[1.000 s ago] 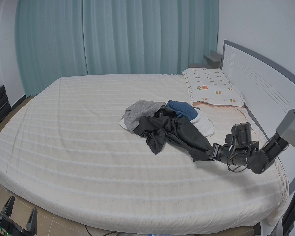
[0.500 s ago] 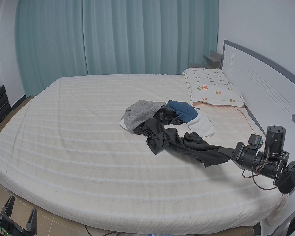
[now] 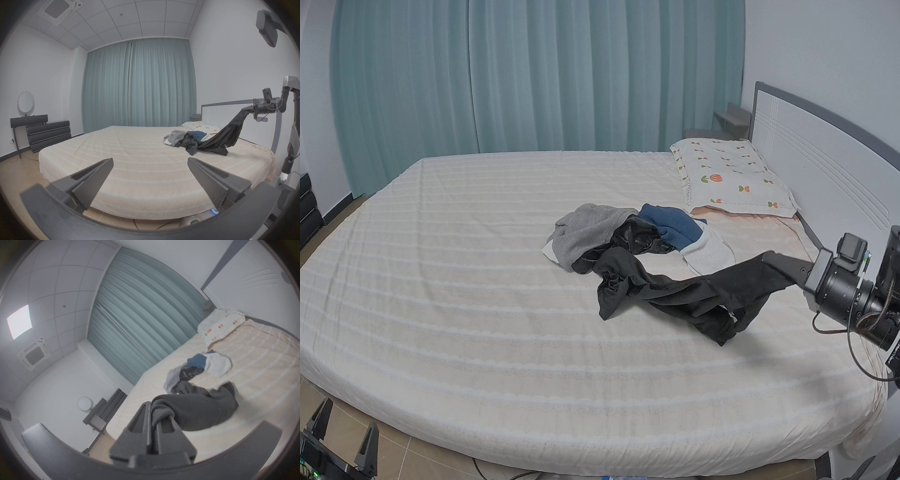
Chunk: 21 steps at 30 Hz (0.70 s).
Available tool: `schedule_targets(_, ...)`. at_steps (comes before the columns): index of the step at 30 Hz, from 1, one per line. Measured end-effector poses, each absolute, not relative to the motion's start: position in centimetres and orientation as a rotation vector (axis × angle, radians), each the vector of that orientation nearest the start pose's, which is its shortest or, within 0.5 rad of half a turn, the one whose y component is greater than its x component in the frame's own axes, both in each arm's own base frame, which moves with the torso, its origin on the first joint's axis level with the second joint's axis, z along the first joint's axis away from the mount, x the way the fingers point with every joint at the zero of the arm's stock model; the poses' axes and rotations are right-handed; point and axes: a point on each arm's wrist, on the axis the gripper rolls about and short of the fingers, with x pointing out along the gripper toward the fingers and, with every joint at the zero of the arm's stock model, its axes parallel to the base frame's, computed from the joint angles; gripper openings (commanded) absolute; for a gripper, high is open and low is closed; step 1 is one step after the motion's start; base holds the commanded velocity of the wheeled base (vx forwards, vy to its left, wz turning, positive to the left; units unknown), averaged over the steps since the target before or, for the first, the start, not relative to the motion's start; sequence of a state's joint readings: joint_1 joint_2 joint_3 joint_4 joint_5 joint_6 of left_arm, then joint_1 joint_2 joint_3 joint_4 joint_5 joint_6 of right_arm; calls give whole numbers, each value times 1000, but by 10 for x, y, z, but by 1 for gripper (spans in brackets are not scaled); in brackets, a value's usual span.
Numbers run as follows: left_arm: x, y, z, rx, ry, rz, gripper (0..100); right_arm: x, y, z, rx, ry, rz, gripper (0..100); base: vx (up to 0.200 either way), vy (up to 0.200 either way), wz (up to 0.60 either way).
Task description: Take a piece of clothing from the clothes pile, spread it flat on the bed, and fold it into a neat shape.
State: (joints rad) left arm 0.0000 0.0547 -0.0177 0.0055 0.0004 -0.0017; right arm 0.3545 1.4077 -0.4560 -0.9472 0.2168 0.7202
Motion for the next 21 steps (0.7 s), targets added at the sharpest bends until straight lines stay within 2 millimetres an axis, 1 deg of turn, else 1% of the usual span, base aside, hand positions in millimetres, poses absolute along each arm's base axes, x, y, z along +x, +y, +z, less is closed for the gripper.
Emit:
schedule_targets(3, -18, 0, 84, -23, 48, 3, 100, 196, 78, 209, 702, 170, 573, 0, 0, 0, 0)
schedule_targets(5, -19, 0, 95, -52, 19, -2, 100, 194, 78, 215, 702, 151, 588, 0, 0, 0, 0)
schedule_targets(6, -20, 0, 101, -63, 4, -7, 100, 193, 77, 217, 703, 144, 594, 0, 0, 0, 0)
schedule_targets(9, -22, -1, 132, -78, -57, -50, 100, 190, 77, 225, 703, 120, 616, 0, 0, 0, 0)
schedule_targets(11, -20, -2, 148, -78, -68, -77, 100, 189, 76, 231, 703, 101, 627, 0, 0, 0, 0)
schedule_targets(12, -17, -2, 158, -78, -66, -92, 100, 188, 75, 235, 704, 88, 634, 0, 0, 0, 0)
schedule_targets(15, -3, -3, 175, -74, -37, -123, 100, 187, 74, 244, 703, 65, 646, 0, 0, 0, 0)
schedule_targets(18, 19, -4, 188, -72, 16, -160, 100, 185, 74, 256, 703, 36, 659, 0, 0, 0, 0)
schedule_targets(19, 31, -4, 191, -72, 43, -180, 100, 185, 73, 261, 703, 25, 665, 0, 0, 0, 0)
schedule_targets(20, 37, -5, 193, -73, 61, -192, 100, 184, 73, 263, 703, 19, 667, 0, 0, 0, 0)
schedule_targets(21, 48, -6, 194, -73, 92, -212, 100, 184, 73, 268, 702, 9, 671, 0, 0, 0, 0)
